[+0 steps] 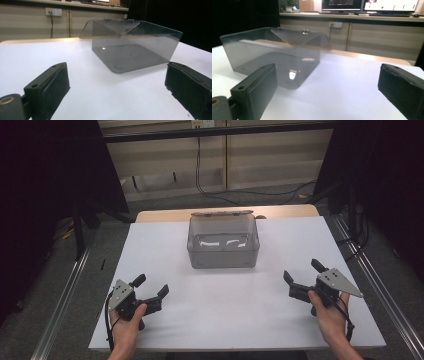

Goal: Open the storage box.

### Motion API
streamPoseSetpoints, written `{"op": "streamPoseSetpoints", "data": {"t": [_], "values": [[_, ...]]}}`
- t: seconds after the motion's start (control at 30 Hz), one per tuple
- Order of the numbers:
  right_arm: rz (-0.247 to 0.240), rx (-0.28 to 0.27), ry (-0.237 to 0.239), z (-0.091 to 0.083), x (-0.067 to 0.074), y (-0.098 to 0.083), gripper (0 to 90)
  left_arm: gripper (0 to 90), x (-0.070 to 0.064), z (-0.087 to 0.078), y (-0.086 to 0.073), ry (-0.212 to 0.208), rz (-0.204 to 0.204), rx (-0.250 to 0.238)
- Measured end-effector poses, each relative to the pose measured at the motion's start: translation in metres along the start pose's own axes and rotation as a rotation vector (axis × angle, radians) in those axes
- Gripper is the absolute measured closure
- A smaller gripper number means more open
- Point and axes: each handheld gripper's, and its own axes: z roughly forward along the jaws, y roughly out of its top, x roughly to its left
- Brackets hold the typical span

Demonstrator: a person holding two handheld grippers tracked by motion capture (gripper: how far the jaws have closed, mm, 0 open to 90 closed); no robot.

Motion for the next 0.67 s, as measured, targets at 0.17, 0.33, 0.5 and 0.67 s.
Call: {"op": "streamPoseSetpoints", "data": {"t": [0.17, 0.33, 0.5, 0.67], "values": [[-0.006, 0.001, -0.025, -0.014, -0.003, -0.005, 1.9, 5.2, 0.000, -0.013, -0.007, 0.034, -0.004, 0.004], [-0.032, 0.033, -0.041, -0.026, -0.003, -0.014, 1.9, 5.2, 0.001, -0.021, -0.013, 0.062, 0.009, 0.011], [-0.019, 0.025, -0.046, -0.035, -0.005, -0.018, 0.8, 5.2, 0.003, -0.022, -0.013, 0.064, -0.012, -0.008], [-0.011, 0.030, -0.038, -0.029, -0.002, -0.020, 1.1, 4.8, 0.005, -0.024, -0.014, 0.059, -0.033, 0.000]]}}
